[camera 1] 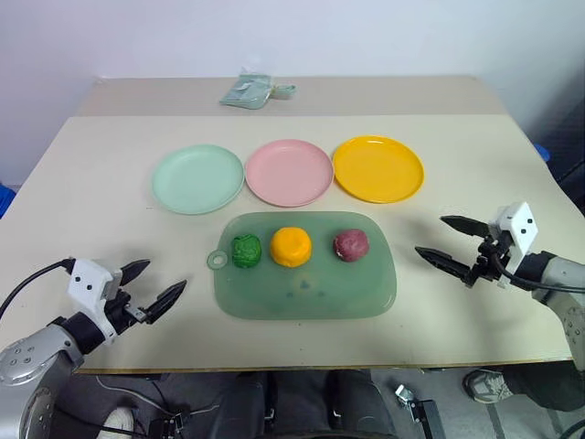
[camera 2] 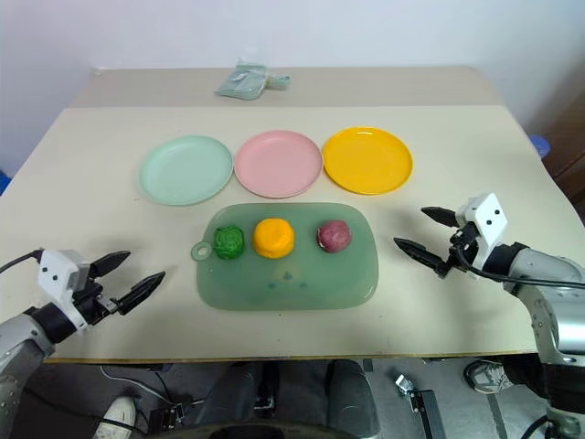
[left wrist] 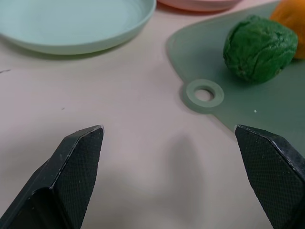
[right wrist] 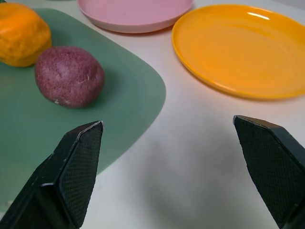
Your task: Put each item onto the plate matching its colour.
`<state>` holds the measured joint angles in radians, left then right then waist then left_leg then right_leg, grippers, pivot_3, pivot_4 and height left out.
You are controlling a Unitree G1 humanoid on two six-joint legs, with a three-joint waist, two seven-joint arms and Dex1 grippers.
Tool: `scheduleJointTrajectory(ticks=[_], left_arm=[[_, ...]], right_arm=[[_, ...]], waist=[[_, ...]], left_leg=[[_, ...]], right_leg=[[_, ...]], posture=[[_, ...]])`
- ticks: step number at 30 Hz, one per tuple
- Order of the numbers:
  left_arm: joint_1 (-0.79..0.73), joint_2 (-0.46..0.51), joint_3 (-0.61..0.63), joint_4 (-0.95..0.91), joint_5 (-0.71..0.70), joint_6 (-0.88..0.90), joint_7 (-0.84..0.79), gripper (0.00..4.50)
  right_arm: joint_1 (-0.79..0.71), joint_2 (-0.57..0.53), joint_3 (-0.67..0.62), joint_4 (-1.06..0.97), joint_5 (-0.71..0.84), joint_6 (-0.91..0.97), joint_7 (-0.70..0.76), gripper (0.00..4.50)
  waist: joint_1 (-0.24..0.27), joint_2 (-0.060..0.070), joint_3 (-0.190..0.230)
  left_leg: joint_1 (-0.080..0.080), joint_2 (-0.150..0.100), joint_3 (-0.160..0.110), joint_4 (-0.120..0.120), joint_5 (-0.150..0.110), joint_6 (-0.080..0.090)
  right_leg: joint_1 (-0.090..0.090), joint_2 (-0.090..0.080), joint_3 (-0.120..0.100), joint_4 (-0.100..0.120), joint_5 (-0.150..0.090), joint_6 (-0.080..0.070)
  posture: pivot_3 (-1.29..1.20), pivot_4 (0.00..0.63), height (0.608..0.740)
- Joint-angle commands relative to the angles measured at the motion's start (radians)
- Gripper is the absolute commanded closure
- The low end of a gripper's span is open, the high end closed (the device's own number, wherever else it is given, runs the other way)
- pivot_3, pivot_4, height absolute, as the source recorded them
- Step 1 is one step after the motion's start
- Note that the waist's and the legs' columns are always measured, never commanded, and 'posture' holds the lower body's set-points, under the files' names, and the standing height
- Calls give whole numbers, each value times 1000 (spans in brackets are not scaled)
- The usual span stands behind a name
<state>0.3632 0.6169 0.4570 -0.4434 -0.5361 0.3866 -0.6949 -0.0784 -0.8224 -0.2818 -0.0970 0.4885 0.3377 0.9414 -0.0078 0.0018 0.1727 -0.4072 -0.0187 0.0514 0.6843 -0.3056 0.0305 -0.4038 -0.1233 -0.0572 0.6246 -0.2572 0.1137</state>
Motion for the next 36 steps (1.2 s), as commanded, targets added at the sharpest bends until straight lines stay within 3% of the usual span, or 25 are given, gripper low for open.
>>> scheduleJointTrajectory(ticks=[1, 15, 24, 30, 36], left_arm=[[6, -16, 27, -33, 6, -7, 36, 0], [-63, -53, -20, 28, -3, -22, 51, 0], [-225, 17, -124, 171, -5, -46, -131, 0], [-309, 89, -266, 226, 55, -100, -296, 0], [-483, 50, -408, 345, 163, -187, -325, 0]], right_arm=[[-50, 10, 19, 15, -17, -18, 2, 47], [-168, 98, 39, 111, -88, -46, -119, 47], [4, 85, -40, -130, 24, 14, -89, 47], [153, 25, -43, -343, 140, 121, 4, 47], [223, 53, 11, -464, 141, 130, -19, 47]], waist=[[-1, 0, 0], [1, 0, 0], [15, 0, 0], [22, 1, -1], [22, 0, -1]], left_leg=[[0, 0, 0, 0, 0, 0], [0, -1, 0, 0, 0, 0], [0, -1, 1, 1, 0, 0], [0, -1, 1, 1, 0, 1], [0, -1, 0, 1, 0, 1]], right_leg=[[0, 0, 0, 0, 0, 0], [0, 1, 0, 0, 1, 2], [0, 3, 0, 1, 1, 3], [0, 3, 0, 1, 1, 3], [1, 3, 0, 1, 1, 3]], posture=[[0, 150, 740], [0, 150, 740], [0, 150, 740], [0, 150, 740], [0, 150, 740]])
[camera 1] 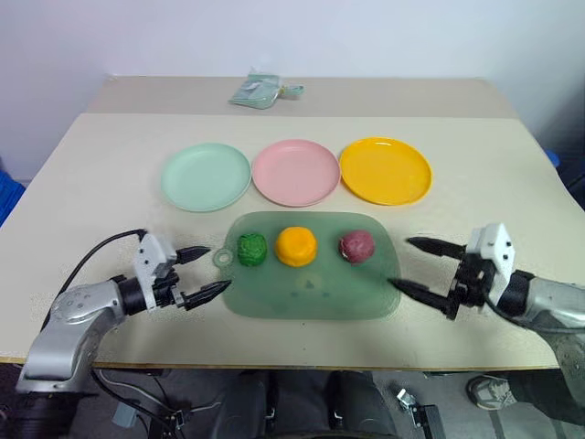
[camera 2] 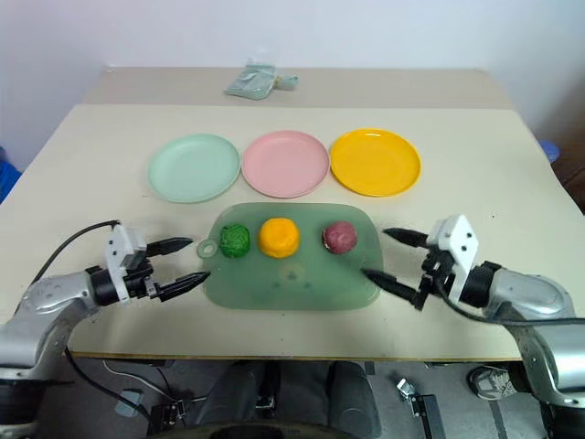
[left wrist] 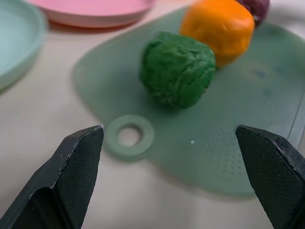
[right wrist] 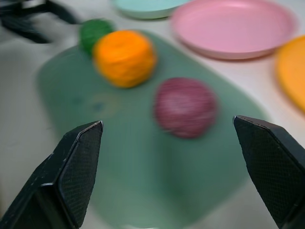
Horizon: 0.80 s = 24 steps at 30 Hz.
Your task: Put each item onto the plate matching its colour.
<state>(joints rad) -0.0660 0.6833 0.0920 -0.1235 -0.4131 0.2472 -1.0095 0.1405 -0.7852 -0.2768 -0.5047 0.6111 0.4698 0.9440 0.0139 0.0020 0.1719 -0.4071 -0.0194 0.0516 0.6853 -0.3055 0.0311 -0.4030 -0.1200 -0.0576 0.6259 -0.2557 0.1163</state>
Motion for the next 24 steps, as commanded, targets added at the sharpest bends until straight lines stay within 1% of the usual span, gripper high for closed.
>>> scheduleJointTrajectory(ticks=[1, 3, 9, 12, 13, 17, 21, 24], left_arm=[[-69, -22, -54, 38, 47, -56, -14, 0], [-125, -50, -96, 88, 79, -80, -11, 0], [-226, -112, -153, 181, 132, -99, 6, 0], [-251, -133, -148, 187, 125, -97, 17, 729], [-256, -140, -142, 186, 123, -100, 26, 1129], [-254, -157, -88, 165, 83, -69, 68, 1129], [-276, -178, 4, 174, 56, -26, 184, 1129], [-373, -192, 33, 267, 171, -12, 407, 1129]], right_arm=[[7, 21, 10, -62, 15, -2, -28, 47], [4, 45, 27, -81, 8, 4, -64, 47], [9, 71, 72, -148, 3, 31, -139, 47], [18, 71, 74, -164, 9, 41, -162, 0], [20, 69, 72, -167, 12, 43, -165, 0], [14, 60, 68, -167, 16, 50, -172, 0], [-30, 55, 69, -163, 31, 61, -176, 0], [-93, 66, 87, -150, 42, 77, -188, 0]], waist=[[0, 0, 0], [-1, 0, 0], [2, 0, 0], [0, -1, 0], [0, -1, 0], [-1, -1, 0], [-1, -1, 0], [5, -2, 1]], left_leg=[[0, 0, 0, 0, 0, 0], [0, 0, 0, 0, 0, 0], [0, -1, 0, 1, 0, 0], [0, -1, 0, 1, 0, 0], [0, -1, 0, 1, 0, 0], [0, -1, 0, 1, 0, 1], [0, 0, 0, 1, 0, 0], [0, -1, 0, 2, 0, 1]], right_leg=[[0, 0, 0, 0, 0, 0], [0, 1, 0, 0, 0, 0], [0, 2, -1, 1, 0, 0], [0, 2, -1, 2, 0, 0], [0, 2, -1, 2, 0, 1], [0, 2, -1, 2, 0, 1], [0, 2, -1, 2, 0, 1], [0, 2, -1, 2, 0, 1]], posture=[[0, 150, 740], [0, 150, 740], [0, 150, 740], [0, 150, 740], [0, 150, 740], [0, 150, 740], [0, 150, 740], [0, 150, 740]])
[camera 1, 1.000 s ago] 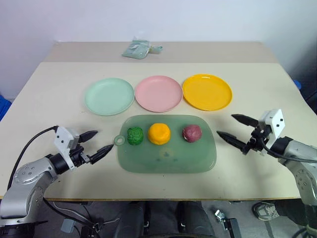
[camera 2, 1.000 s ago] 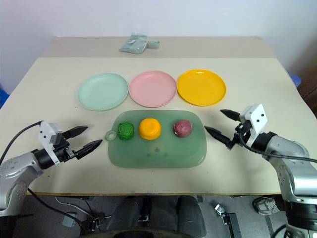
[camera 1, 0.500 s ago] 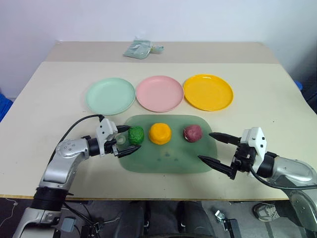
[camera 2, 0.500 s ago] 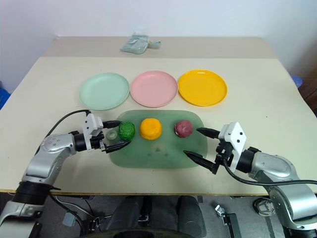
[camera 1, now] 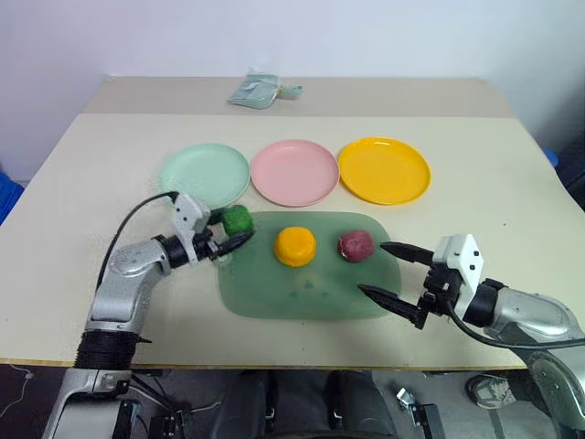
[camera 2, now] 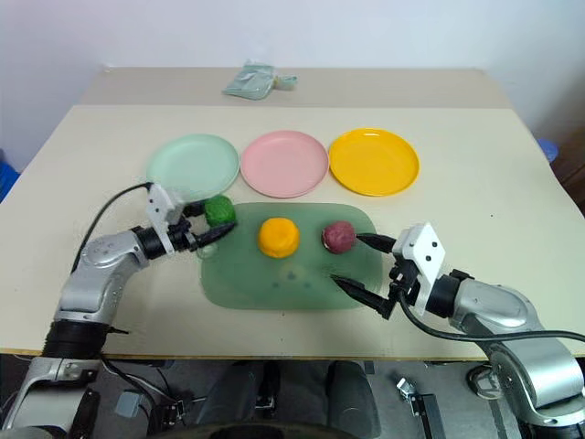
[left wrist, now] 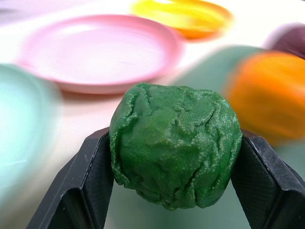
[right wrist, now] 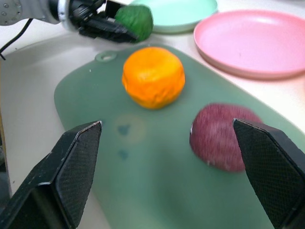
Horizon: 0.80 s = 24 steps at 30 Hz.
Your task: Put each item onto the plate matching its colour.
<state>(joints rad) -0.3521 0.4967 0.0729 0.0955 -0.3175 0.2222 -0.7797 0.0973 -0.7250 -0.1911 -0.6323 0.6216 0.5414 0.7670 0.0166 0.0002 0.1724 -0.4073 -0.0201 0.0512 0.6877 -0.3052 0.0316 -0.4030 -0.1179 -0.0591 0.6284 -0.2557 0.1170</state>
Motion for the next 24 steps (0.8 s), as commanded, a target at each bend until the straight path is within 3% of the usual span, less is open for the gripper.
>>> scheduleJointTrajectory(ticks=[1, 4, 5, 7, 12, 16, 24], left_arm=[[-136, -23, 60, 88, 101, 36, 260, 1129], [-239, -69, 73, 163, 132, 85, 402, 1129], [-260, -79, 74, 180, 139, 95, 423, 568], [-301, -96, 73, 224, 150, 105, 460, 104], [-327, -78, 52, 284, 203, 58, 487, 104], [-242, -34, 84, 185, 167, -5, 400, 104], [139, 111, 40, -282, -75, 50, -34, 104]], right_arm=[[-72, 13, 14, -13, 28, 7, -14, 0], [-121, 27, 52, 9, 12, 7, -27, 0], [-132, 31, 63, 14, 6, 8, -30, 0], [-168, 43, 93, 32, -9, 13, -45, 0], [-280, 82, 199, 59, -67, 44, -92, 0], [-352, 145, 302, 73, -139, 54, -146, 0], [-466, 243, 447, 203, -252, 104, -188, 0]], waist=[[2, -2, 0], [6, -3, 0], [6, -3, 0], [4, -3, 0], [-6, -4, 0], [-10, -4, 0], [-5, -3, 0]], left_leg=[[0, 0, -1, 2, 0, 0], [-1, 0, -2, 5, -1, 2], [-1, 0, -2, 6, -1, 2], [-2, 0, -2, 7, -2, 3], [-2, 0, -1, 9, -2, 4], [-2, 0, 0, 8, -2, 3], [-2, 0, -1, 9, -2, 2]], right_leg=[[0, 0, 0, 1, 0, 0], [2, 1, -1, 1, 0, 0], [2, 1, -1, 2, 0, 0], [2, 1, -1, 2, 0, 1], [2, 1, -1, 2, 0, 1], [1, 1, -1, 2, -1, 2], [1, -1, -1, 2, -1, 1]], posture=[[0, 150, 740], [0, 150, 740], [0, 150, 740], [0, 150, 740], [0, 150, 740], [0, 150, 740], [0, 150, 740]])
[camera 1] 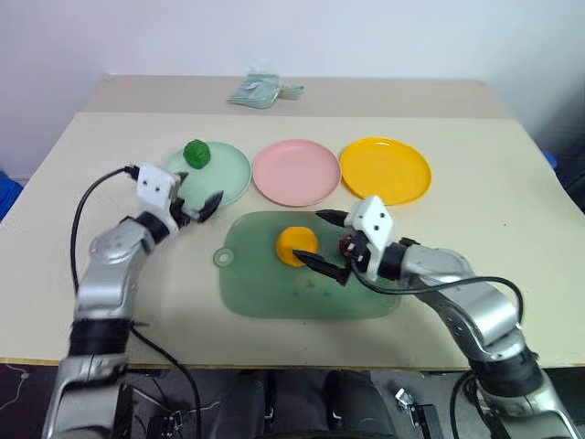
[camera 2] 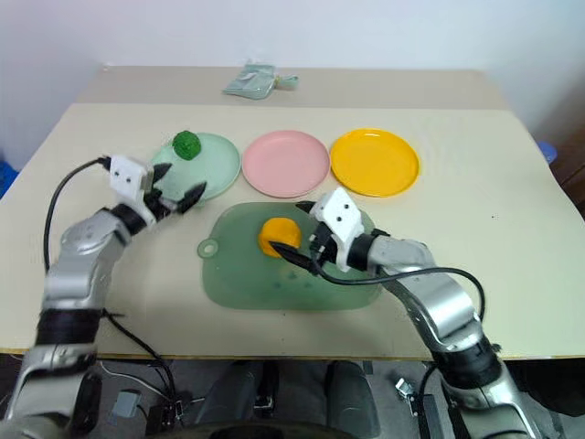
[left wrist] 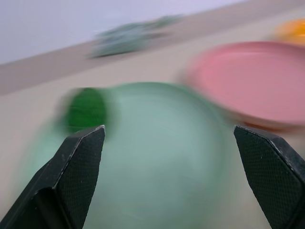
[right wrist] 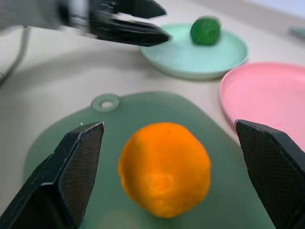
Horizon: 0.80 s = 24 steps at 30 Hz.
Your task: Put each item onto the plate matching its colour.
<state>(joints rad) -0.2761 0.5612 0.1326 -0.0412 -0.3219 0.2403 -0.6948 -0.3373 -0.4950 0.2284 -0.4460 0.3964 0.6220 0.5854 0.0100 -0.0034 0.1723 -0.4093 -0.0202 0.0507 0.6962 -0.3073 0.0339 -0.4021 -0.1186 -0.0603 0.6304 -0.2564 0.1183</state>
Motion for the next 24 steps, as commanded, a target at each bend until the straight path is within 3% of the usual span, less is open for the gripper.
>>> scheduleJointTrajectory(ticks=[1, 7, 12, 16, 19, 24], left_arm=[[98, 64, -26, -181, -91, 53, -148, 104], [213, 100, -8, -314, -170, 128, -189, 104], [245, 106, 1, -351, -184, 143, -189, 0], [258, 108, -9, -363, -187, 137, -199, 0], [263, 98, -37, -393, -193, 138, -208, 0], [266, 61, -95, -436, -188, 141, -193, 0]], right_arm=[[-42, 20, 40, 35, -42, 28, -10, 0], [-79, 48, 74, 101, -85, 57, -5, 0], [-86, 70, 65, 94, -83, 57, 2, 1518], [-129, 107, -33, 56, -24, 61, -12, 1544], [-209, 129, -134, 134, -43, 63, -99, 1544], [-371, 94, -229, 514, -216, 11, -324, 1544]], waist=[[2, 0, 0], [-1, 1, 0], [-2, 1, 0], [-3, 1, 0], [-2, 1, 0], [1, 1, 0]], left_leg=[[0, 0, 0, 0, 0, 0], [0, 0, 0, 0, 0, 0], [0, 0, 0, 0, 0, 0], [0, 0, 0, 0, 0, 0], [0, 0, 0, 0, 0, 0], [0, -1, 0, 0, 0, 0]], right_leg=[[0, 0, 0, 0, 0, 0], [0, 0, 0, 0, 0, 0], [-1, 0, 0, 0, 0, 0], [-1, 0, 0, 0, 0, 0], [-1, 0, 1, 0, 0, 0], [-1, 0, 0, 0, 0, -1]], posture=[[0, 150, 740], [0, 150, 740], [0, 150, 740], [0, 150, 740], [0, 150, 740], [0, 150, 740]])
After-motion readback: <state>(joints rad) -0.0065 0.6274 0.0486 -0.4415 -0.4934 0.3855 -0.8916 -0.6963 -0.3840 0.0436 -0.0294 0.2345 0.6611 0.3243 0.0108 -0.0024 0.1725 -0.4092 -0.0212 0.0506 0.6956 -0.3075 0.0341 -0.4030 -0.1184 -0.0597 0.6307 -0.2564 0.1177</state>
